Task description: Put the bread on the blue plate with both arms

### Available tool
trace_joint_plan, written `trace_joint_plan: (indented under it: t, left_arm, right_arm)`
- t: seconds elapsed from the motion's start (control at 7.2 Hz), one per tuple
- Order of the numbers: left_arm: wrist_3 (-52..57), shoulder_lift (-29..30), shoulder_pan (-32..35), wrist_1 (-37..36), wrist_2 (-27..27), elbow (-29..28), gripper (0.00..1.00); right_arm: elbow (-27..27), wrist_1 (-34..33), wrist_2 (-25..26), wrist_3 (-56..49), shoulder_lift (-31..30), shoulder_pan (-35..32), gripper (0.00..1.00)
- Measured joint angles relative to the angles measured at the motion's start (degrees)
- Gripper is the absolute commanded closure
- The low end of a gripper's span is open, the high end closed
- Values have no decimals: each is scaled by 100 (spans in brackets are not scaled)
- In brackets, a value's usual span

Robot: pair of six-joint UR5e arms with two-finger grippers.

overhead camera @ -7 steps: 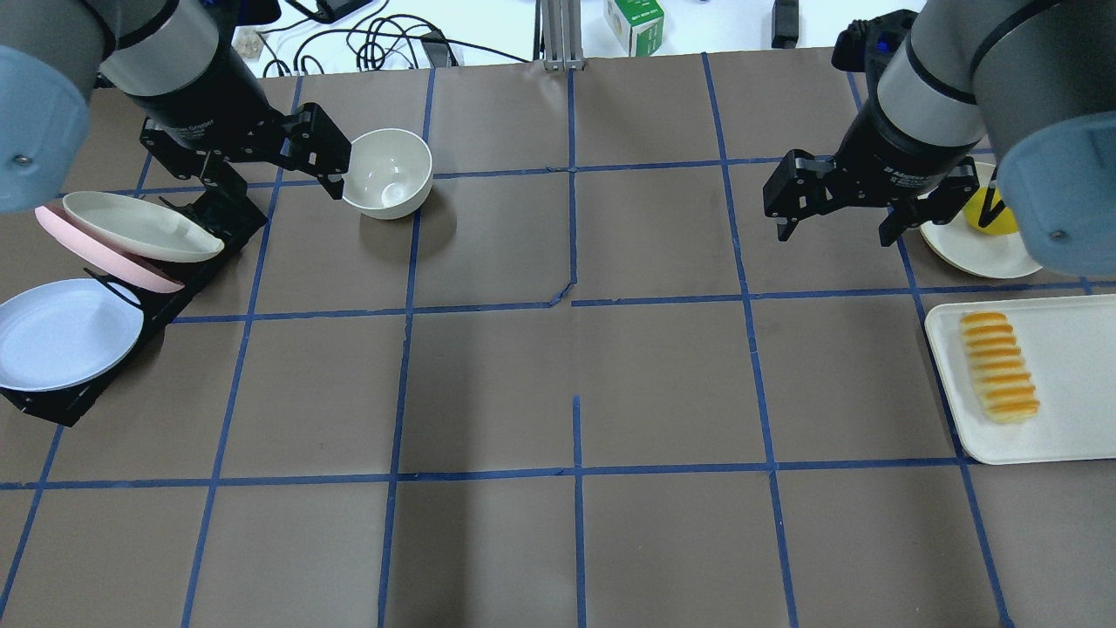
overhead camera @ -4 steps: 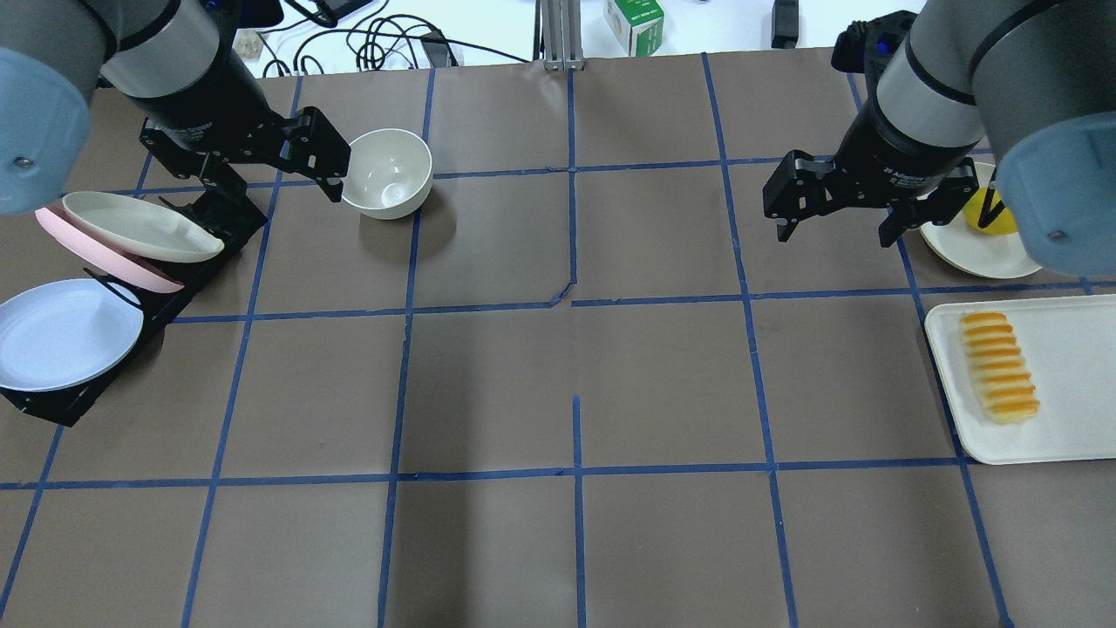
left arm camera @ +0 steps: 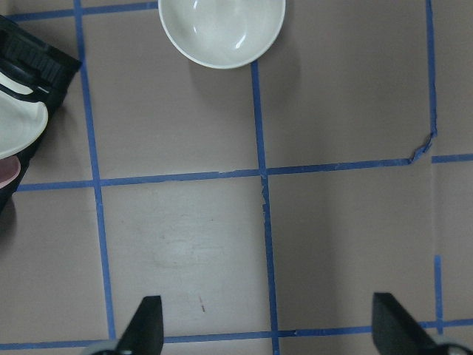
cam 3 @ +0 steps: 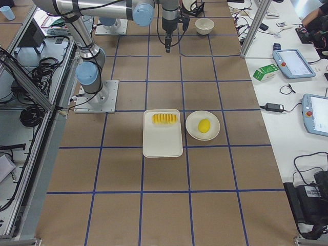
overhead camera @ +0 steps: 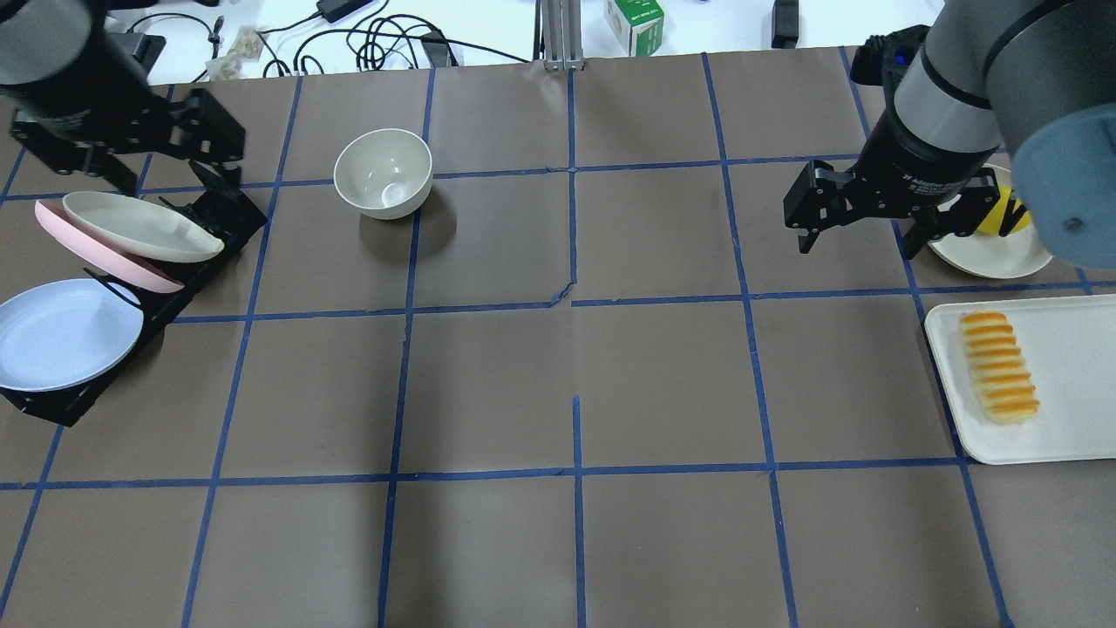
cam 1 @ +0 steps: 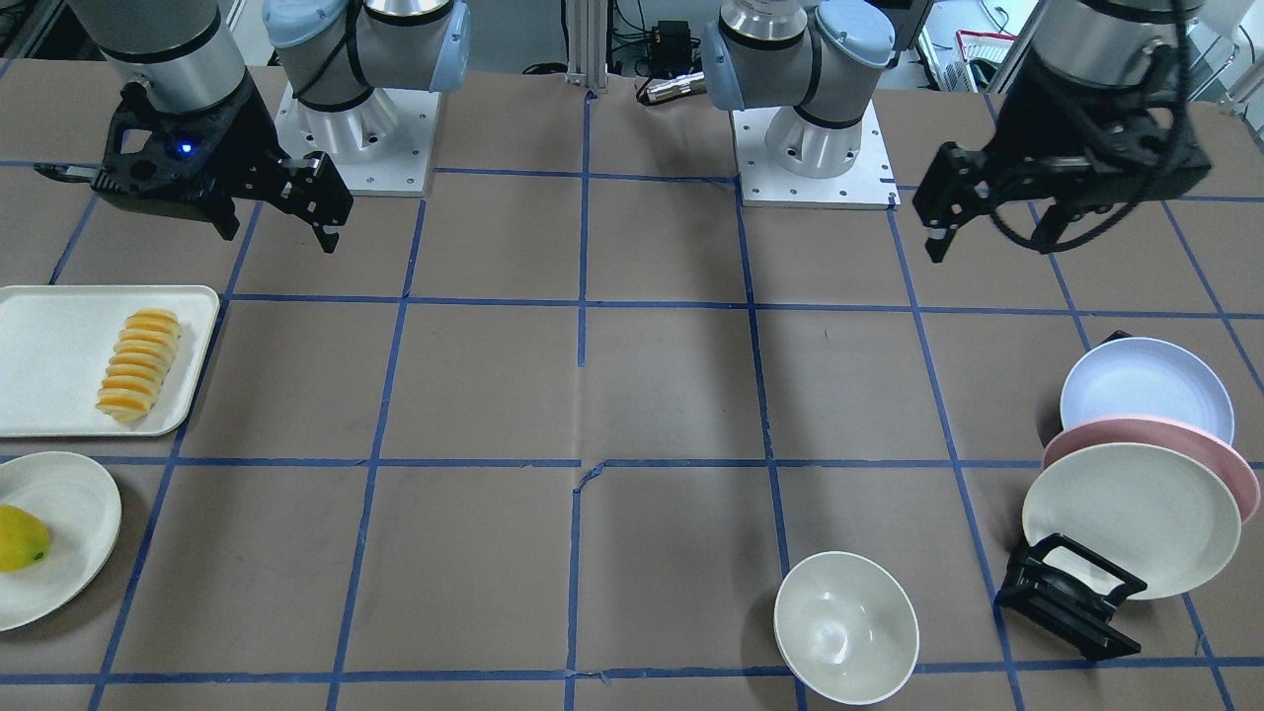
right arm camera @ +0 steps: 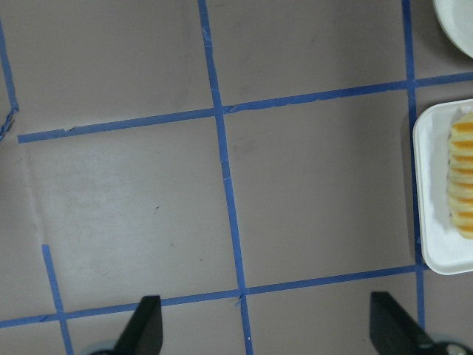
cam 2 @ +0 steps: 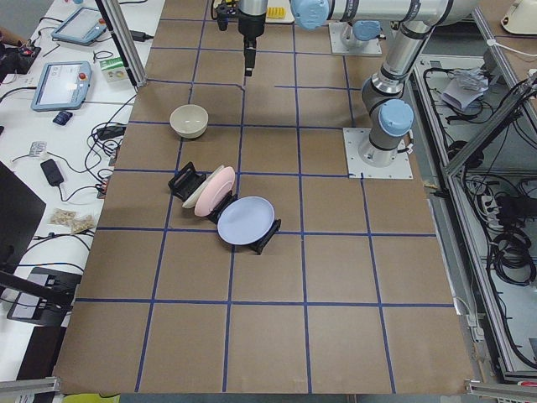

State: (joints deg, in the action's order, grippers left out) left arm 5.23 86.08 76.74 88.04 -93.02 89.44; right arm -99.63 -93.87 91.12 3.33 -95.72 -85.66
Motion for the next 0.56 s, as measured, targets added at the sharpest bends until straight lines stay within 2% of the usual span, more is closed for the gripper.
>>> trace_joint_plan:
  t: [0.28,0.56]
  left_arm:
    - [214,-83,-1097,274,-56,53,0]
    - [396,118,-2484,68,-38,336,0]
  right_arm:
    - [-248,-61,85,-456,8,762,0]
    - [-841,-725,92,-1450,59,1721,0]
